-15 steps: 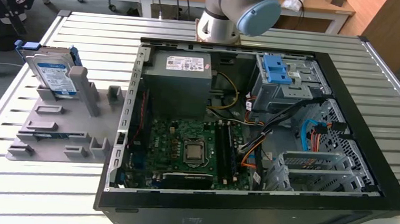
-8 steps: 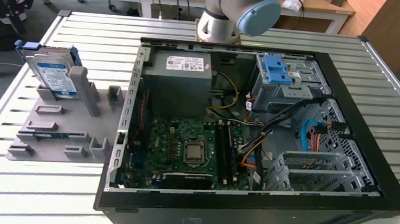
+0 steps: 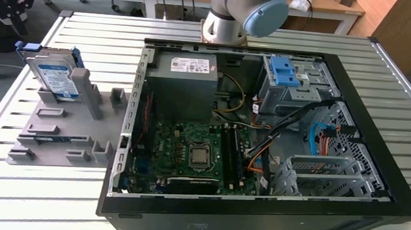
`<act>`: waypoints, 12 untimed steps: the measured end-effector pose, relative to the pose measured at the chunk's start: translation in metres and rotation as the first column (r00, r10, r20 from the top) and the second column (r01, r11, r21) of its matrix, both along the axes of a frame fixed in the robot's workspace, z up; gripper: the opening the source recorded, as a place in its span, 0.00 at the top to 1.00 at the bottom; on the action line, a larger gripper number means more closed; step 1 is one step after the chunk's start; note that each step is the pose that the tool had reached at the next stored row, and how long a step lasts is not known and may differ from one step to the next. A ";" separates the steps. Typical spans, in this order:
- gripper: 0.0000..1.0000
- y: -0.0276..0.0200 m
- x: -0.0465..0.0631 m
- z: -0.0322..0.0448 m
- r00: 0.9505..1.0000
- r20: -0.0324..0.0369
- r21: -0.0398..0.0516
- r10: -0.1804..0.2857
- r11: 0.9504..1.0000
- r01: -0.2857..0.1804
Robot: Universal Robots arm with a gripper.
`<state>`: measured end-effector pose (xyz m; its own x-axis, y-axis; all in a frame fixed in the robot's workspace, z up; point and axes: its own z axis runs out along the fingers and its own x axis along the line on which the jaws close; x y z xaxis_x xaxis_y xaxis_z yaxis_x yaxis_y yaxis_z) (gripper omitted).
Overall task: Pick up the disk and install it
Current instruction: 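Pick up the disk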
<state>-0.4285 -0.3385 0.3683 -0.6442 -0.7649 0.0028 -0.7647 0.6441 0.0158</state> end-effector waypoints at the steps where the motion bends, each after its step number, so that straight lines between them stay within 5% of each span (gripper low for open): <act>1: 0.89 0.0000 0.000 0.0000 1.000 0.000 0.000 0.010 1.000 -0.010; 12: 0.89 0.0000 0.000 0.0000 0.991 0.000 0.000 0.133 0.991 -0.133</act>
